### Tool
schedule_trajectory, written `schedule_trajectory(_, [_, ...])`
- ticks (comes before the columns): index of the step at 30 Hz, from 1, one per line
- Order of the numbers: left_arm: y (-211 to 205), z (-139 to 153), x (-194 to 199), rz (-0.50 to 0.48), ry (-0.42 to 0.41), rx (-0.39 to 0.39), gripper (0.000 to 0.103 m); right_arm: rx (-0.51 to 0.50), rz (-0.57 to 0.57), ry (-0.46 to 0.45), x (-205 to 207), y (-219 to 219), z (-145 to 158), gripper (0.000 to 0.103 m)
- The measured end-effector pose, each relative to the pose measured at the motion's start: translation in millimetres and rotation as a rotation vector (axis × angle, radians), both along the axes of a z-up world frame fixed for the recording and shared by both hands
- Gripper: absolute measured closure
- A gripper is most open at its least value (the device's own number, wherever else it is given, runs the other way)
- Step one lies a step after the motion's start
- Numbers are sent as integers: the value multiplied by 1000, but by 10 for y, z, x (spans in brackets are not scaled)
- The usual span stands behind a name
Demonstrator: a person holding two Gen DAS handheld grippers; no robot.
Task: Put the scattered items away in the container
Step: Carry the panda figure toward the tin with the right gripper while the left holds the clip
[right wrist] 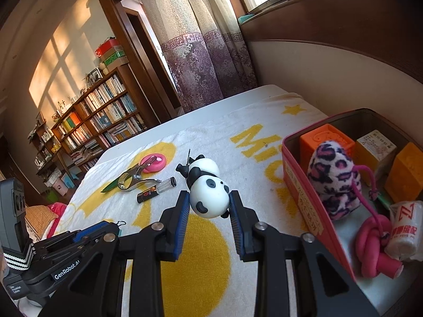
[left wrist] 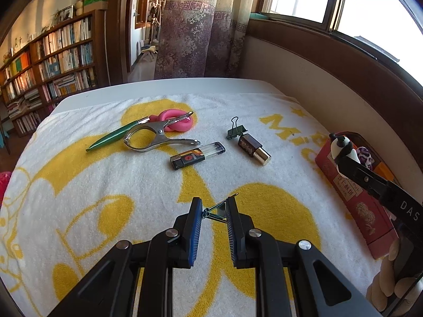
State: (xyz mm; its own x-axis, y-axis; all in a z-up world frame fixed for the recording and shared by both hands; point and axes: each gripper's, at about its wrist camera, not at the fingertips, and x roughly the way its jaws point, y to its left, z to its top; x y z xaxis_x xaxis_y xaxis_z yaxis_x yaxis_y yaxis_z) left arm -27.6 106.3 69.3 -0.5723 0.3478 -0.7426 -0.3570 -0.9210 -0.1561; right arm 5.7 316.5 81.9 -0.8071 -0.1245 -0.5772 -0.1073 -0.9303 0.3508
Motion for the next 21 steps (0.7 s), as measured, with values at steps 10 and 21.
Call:
schedule_trajectory(10, [294, 108, 116, -75, 14, 11, 84, 5, -153, 61, 589, 662, 314, 70])
schedule_trajectory(21, [641, 257, 274, -163, 36, 8, 84, -2, -284, 6, 838, 1226, 194, 70])
